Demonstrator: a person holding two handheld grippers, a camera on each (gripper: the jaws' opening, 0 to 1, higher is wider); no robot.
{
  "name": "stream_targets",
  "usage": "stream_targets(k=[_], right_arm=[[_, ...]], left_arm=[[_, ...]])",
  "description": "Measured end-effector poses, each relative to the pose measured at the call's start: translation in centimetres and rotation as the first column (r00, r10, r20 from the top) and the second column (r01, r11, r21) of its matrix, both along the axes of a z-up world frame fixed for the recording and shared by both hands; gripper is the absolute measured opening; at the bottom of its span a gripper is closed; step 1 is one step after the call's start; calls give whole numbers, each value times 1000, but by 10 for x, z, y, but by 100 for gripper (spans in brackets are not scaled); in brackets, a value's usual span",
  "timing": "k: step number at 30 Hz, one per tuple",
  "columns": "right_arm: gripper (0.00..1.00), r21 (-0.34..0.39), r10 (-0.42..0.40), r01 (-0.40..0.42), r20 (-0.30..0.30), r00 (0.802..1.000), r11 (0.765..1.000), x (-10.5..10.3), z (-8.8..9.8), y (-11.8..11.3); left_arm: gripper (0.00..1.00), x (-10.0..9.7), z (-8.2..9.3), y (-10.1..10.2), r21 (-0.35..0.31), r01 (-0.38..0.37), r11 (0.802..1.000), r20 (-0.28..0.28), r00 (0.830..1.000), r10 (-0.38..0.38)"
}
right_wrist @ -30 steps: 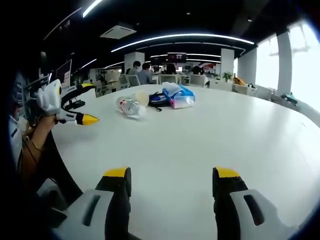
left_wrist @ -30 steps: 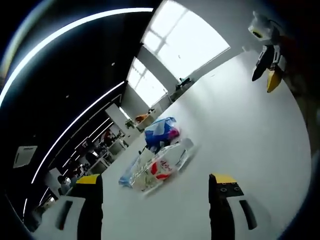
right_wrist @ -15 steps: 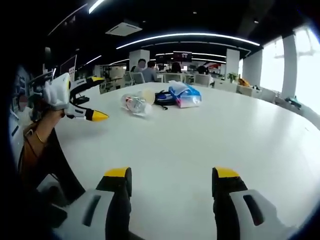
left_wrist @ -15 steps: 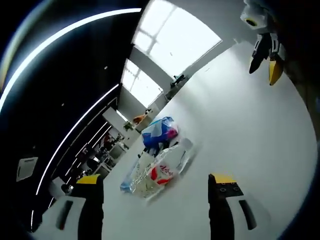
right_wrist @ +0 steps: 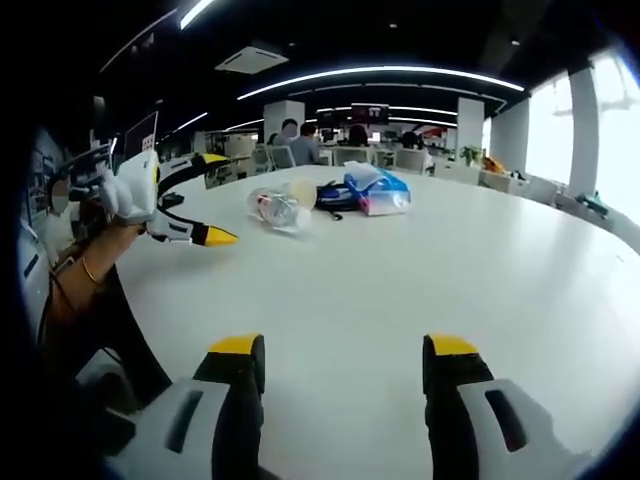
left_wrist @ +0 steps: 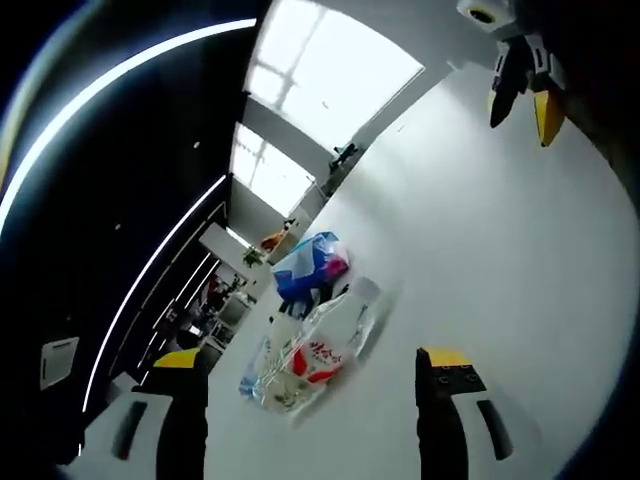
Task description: Arrange the tabletop items into an orderly group along one side of the table until the central work area is clear of visible clutter.
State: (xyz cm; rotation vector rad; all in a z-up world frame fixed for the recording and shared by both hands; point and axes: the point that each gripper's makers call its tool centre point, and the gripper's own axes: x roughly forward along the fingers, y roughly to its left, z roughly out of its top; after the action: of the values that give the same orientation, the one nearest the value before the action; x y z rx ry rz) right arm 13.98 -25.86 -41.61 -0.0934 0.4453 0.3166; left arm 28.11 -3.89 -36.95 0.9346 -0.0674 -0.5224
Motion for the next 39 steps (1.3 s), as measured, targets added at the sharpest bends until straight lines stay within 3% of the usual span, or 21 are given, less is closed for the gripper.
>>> stream_targets(k=[12,15,30,39], right_arm=[[57,16,15,-15,11,1000,1000,0,0,5],[57,24,9,-9,18,1000,1000,0,1,4],[56,38,11,-11,24,1000,999,-1,1,3],[56,38,-9,8,30,1000,999,-3,3,-6]], left_arm=[[84,8,-2,-19,97,24,995,52,998,-29],[84,12,1,-16,123,-7,992,77,997,-3],[84,25,12,-38,182,42,982,147,987,-69],[85,34,7,-46,229,58,972,157,983,-95]])
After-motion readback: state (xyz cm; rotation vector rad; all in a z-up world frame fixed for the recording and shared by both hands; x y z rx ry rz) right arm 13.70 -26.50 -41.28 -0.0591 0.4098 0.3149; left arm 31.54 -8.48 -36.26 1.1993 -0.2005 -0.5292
